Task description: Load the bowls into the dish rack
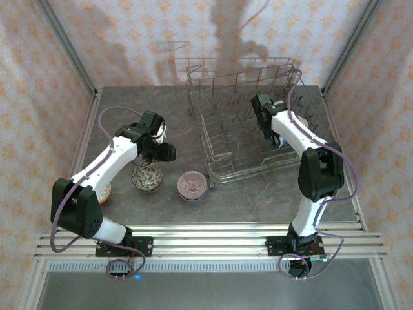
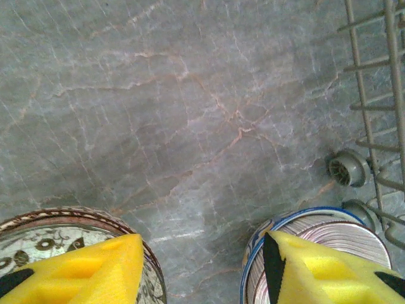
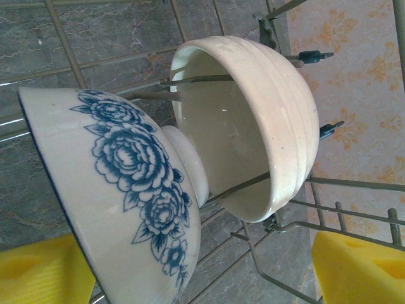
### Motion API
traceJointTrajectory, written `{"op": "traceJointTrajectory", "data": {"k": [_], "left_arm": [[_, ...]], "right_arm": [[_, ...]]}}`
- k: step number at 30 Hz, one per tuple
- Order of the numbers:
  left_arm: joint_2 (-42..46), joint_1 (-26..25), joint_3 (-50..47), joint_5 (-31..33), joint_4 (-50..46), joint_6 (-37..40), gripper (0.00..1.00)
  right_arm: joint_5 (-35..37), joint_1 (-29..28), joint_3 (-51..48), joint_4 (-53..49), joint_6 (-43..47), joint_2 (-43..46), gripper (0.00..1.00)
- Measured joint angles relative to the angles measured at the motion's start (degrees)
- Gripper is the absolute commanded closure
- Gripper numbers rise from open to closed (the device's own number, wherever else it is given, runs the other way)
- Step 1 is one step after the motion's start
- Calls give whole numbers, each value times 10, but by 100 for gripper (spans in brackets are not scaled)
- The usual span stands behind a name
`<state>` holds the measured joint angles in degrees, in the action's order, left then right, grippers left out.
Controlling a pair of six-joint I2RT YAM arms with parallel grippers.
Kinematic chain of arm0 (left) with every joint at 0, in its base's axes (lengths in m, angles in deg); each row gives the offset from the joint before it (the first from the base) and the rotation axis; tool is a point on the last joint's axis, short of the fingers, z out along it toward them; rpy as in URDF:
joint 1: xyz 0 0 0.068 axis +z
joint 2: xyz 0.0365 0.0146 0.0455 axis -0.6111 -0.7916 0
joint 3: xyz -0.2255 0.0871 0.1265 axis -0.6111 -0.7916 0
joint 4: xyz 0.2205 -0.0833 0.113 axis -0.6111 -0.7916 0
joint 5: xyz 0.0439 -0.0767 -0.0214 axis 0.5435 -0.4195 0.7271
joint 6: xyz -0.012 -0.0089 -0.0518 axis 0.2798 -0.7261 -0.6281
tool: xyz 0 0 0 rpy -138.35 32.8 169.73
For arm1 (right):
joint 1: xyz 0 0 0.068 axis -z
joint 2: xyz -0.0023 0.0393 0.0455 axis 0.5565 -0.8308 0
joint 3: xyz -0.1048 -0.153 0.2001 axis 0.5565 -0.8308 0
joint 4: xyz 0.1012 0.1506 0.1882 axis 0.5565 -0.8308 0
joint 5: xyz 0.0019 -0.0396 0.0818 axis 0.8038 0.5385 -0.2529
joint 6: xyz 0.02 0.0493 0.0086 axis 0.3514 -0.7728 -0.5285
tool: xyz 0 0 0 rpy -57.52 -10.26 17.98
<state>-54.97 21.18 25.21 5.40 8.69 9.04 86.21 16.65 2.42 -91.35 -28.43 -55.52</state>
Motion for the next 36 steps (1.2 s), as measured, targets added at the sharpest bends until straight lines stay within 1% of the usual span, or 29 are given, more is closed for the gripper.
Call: {"op": "traceJointTrajectory", "data": {"k": [6,10,14,19,24,30,36], "left_arm": [[-3,-16,-1,-24,-3,11,47],[-26,-30,1,-29,-11,23,48],[-45,-33,1,-35,-17,30,48],[-48,-34,10,-39,-28,43,49],[-53,-36,24,-42,-37,59,50],[-70,-54,27,-55,-52,74,51],[-94,-82,37,-65,-71,90,51]], "right_arm": [[-11,5,6,-4,16,0,13],[-27,7,11,-9,31,0,14],[-50,9,11,-10,51,7,14],[-100,1,11,-10,75,19,14],[-113,0,13,-9,98,20,15],[-123,0,18,-9,124,20,15],[-143,0,30,-9,130,22,15]]}}
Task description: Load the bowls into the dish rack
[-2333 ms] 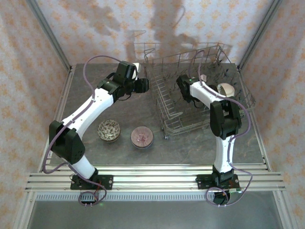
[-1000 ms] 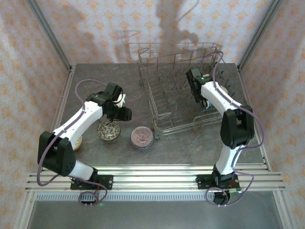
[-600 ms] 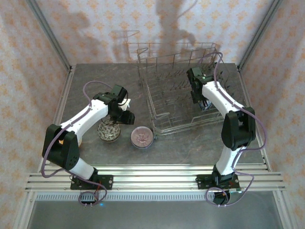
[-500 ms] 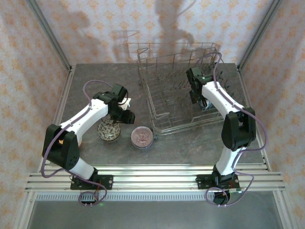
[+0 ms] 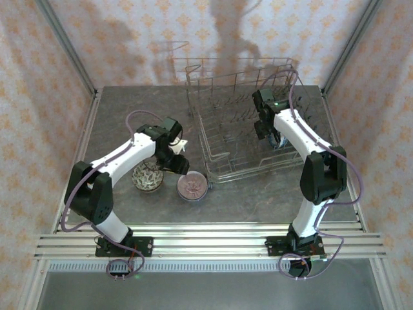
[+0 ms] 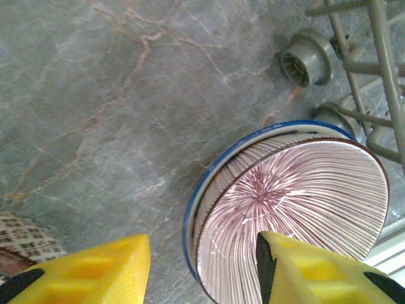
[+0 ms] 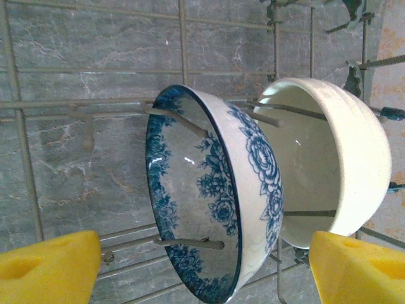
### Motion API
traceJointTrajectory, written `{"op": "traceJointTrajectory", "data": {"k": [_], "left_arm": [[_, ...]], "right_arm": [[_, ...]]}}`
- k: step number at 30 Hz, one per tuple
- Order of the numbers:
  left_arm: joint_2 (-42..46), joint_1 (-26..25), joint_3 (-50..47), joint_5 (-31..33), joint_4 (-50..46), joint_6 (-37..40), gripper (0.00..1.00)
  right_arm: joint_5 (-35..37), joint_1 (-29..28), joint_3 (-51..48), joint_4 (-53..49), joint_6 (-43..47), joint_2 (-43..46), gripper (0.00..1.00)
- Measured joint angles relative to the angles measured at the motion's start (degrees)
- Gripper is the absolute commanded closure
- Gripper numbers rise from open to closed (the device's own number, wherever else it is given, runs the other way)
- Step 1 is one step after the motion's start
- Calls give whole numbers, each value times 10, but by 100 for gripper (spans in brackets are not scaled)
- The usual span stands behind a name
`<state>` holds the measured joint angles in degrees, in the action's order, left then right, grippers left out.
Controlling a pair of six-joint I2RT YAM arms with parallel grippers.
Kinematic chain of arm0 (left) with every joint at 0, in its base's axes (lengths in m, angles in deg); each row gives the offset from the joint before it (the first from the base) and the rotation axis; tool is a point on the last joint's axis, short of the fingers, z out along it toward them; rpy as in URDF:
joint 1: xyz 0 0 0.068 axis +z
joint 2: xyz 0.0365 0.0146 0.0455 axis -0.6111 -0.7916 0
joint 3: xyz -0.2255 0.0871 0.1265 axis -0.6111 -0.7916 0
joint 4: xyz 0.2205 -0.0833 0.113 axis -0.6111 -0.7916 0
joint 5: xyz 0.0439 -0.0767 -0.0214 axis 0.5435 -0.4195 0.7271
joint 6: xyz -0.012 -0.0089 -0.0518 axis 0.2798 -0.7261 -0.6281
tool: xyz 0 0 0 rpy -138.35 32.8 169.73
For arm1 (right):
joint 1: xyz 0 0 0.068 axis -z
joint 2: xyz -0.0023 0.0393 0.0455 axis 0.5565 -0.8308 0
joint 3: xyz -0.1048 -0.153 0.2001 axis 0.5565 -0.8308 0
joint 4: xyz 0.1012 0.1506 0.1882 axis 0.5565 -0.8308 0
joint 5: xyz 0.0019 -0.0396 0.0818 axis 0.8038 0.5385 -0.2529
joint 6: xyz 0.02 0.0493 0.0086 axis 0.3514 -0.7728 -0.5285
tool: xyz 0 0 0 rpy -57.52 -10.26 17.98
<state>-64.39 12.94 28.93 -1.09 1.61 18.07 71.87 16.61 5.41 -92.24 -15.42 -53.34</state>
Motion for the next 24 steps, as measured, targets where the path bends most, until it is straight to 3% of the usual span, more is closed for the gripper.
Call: {"op": "traceJointTrajectory", "data": {"k": [9,24], "left_arm": [[-51,-24,17,12,-20,11,52],[-76,-30,30,28,-24,4,70]], "right_arm": [[-9,0,1,0,-4,19,15],[-11,0,-28,5,-7,34,16]]}}
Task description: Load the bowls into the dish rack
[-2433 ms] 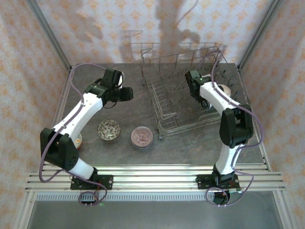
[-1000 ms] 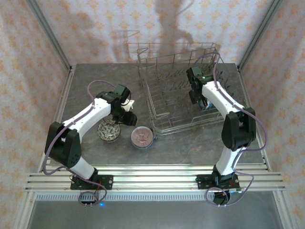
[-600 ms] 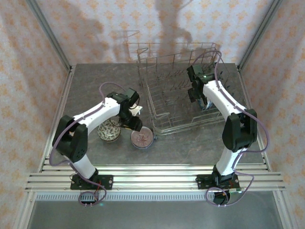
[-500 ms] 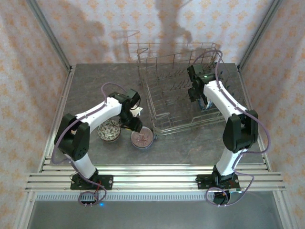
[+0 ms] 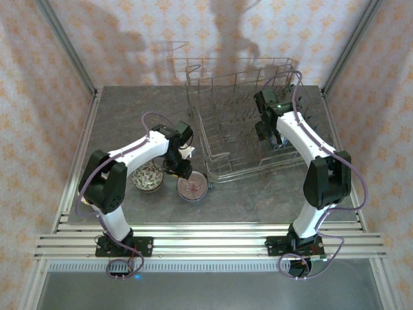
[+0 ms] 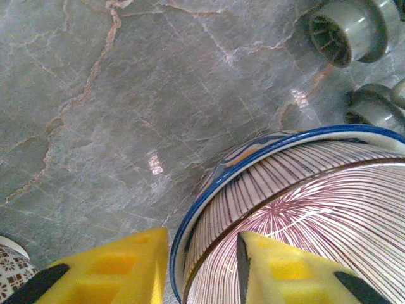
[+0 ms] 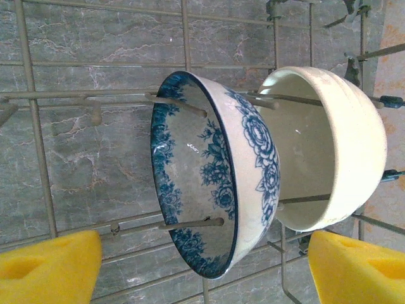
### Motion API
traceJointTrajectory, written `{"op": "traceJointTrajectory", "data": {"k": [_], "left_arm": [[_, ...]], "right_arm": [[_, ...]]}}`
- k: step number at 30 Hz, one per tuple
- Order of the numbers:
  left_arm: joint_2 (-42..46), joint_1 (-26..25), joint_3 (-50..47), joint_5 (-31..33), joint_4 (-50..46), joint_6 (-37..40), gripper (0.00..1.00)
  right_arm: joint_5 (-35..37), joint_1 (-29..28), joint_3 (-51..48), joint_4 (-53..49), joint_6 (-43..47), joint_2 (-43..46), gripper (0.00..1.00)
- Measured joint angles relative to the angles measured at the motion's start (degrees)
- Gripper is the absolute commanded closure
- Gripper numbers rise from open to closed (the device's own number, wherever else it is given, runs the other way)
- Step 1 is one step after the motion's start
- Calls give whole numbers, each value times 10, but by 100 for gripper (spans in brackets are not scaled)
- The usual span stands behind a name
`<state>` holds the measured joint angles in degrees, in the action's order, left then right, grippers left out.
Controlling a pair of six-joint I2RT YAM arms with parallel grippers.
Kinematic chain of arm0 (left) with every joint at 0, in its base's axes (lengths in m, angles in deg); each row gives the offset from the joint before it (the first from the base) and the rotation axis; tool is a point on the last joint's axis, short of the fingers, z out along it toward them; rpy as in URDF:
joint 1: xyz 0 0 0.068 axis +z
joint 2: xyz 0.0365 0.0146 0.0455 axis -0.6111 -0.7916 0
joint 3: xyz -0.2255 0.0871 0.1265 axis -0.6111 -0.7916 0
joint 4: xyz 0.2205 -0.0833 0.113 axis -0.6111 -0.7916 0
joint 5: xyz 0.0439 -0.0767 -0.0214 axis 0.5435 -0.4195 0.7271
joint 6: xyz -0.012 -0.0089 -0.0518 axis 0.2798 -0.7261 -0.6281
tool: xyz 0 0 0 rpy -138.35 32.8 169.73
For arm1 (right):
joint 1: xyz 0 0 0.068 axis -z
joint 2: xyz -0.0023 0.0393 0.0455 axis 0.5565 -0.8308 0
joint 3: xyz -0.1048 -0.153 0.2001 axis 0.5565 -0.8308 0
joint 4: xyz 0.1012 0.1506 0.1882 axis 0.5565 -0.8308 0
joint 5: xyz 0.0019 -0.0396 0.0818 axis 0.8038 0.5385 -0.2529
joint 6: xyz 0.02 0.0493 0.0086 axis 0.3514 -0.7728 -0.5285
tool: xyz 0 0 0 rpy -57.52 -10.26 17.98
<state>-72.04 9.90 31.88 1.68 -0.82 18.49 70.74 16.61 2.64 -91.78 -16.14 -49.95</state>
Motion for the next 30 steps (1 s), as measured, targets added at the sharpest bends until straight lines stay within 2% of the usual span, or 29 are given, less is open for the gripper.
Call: {"op": "traceJointTrajectory", "data": {"k": [13,23,30], "left_arm": [[5,1,-11,14,11,-31,86],[50,23,-46,14,37,-64,94],[91,54,-88,16,77,-106,94]], "right_arm": [[-4,0,-8,4,-2,0,16],[-4,0,-19,5,-4,9,17],[-4,0,-19,7,-4,11,17]]}}
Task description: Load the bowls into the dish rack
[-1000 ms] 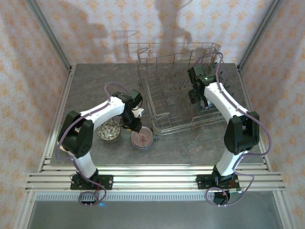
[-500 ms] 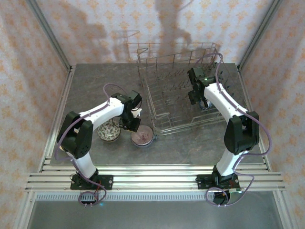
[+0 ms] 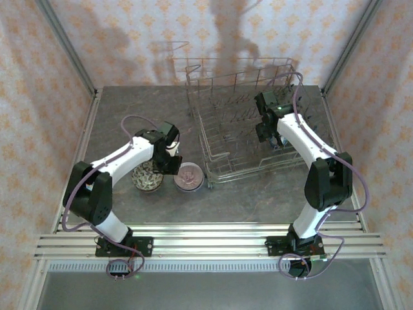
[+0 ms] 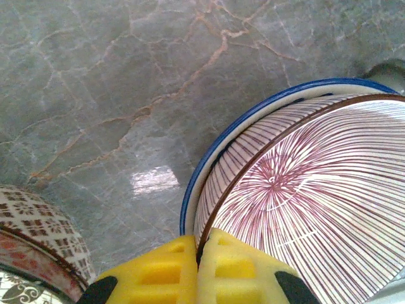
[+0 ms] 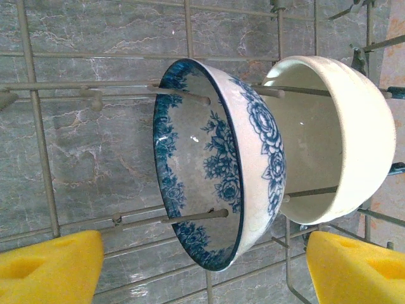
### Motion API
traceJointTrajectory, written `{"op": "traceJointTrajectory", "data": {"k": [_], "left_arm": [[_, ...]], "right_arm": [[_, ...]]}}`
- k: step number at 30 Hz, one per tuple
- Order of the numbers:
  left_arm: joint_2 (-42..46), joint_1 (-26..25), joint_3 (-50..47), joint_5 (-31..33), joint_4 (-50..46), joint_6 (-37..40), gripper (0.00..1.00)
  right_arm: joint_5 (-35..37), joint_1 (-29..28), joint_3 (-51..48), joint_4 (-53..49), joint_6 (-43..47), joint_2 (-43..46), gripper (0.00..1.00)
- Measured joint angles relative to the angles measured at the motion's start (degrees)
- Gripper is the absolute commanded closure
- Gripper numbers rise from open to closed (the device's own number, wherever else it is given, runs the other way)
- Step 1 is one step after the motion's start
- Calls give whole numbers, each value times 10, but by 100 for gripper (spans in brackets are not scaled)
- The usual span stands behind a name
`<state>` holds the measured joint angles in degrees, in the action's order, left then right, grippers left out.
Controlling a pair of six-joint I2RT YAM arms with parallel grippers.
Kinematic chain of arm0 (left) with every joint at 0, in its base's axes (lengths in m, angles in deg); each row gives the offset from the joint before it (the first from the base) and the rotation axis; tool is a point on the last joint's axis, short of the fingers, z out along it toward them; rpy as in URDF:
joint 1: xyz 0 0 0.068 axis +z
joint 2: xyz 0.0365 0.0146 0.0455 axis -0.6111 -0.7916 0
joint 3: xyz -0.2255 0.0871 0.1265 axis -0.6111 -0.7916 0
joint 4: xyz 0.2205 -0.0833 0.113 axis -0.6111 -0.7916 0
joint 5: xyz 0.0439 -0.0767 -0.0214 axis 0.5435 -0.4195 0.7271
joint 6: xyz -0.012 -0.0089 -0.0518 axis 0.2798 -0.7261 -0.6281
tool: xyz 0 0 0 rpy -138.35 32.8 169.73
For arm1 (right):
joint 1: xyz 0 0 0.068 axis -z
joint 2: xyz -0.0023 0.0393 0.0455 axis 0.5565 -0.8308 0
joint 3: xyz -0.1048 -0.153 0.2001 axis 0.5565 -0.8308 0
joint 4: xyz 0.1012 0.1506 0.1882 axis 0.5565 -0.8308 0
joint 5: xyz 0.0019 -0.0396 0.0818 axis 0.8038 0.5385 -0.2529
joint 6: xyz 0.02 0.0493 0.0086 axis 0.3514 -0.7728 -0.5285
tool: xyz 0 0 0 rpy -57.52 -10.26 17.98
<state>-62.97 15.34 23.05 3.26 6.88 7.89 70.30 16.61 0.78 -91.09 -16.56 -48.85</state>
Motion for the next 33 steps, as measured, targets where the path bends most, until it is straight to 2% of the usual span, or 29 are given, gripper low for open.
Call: {"op": "traceJointTrajectory", "data": {"k": [6,12,16,33], "left_arm": [[2,3,-11,0,16,-21,92],[2,3,-14,1,25,-31,82],[0,3,-14,0,26,-34,81],[-7,3,-5,-1,23,-23,100]], "right_arm": [[-5,0,0,2,-2,0,17],[-9,0,0,2,-2,0,17],[-9,0,0,2,-2,0,18],[-10,-1,0,2,-4,0,17]]}}
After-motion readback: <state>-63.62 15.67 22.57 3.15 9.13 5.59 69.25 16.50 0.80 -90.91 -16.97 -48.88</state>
